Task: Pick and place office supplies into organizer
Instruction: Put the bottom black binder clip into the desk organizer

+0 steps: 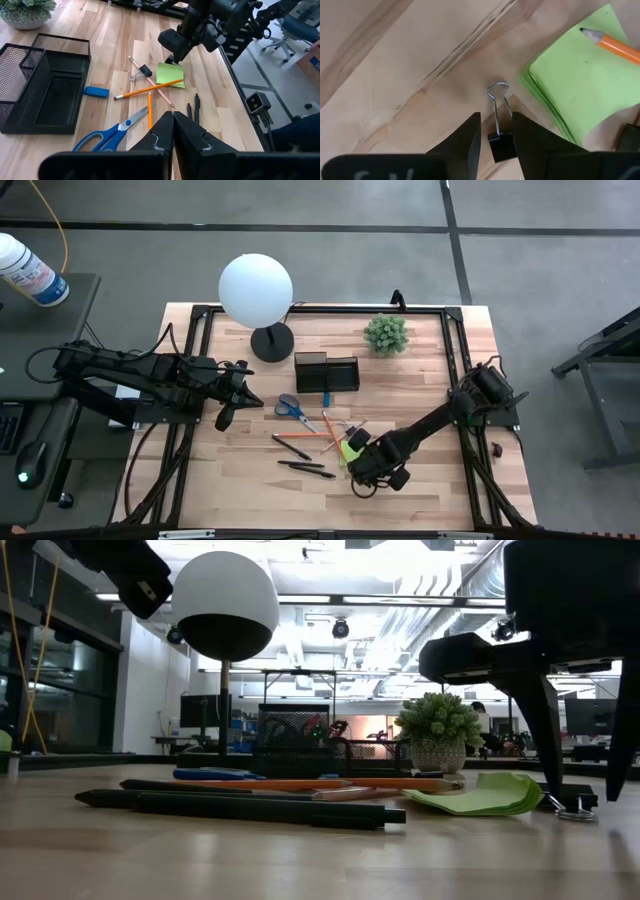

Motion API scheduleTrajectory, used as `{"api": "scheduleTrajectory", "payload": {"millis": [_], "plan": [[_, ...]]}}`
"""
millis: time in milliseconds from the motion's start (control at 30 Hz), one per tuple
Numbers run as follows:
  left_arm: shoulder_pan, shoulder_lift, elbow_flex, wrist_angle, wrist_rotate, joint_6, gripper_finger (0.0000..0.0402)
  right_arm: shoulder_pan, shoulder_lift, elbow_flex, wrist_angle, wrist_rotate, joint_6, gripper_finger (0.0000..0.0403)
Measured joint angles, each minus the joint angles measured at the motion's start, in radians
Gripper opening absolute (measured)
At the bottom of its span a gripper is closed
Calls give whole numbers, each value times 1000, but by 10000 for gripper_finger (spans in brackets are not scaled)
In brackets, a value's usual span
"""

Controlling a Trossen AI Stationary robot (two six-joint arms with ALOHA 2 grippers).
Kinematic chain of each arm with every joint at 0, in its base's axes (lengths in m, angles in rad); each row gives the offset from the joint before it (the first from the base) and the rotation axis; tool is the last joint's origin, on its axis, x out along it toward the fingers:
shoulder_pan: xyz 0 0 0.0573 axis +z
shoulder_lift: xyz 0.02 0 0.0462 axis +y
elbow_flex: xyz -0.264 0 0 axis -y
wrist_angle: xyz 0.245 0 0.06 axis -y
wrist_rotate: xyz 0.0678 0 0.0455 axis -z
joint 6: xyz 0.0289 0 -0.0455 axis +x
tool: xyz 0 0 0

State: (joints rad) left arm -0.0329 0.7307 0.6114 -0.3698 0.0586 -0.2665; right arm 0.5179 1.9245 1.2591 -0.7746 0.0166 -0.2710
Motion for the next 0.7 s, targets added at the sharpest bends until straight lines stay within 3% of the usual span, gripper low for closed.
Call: {"api": "scheduleTrajectory", "payload": {"millis": [700], "plan": [[0,0,0,0,-52,0,1,-19,-4,-32,29,-48,-2,82]]}}
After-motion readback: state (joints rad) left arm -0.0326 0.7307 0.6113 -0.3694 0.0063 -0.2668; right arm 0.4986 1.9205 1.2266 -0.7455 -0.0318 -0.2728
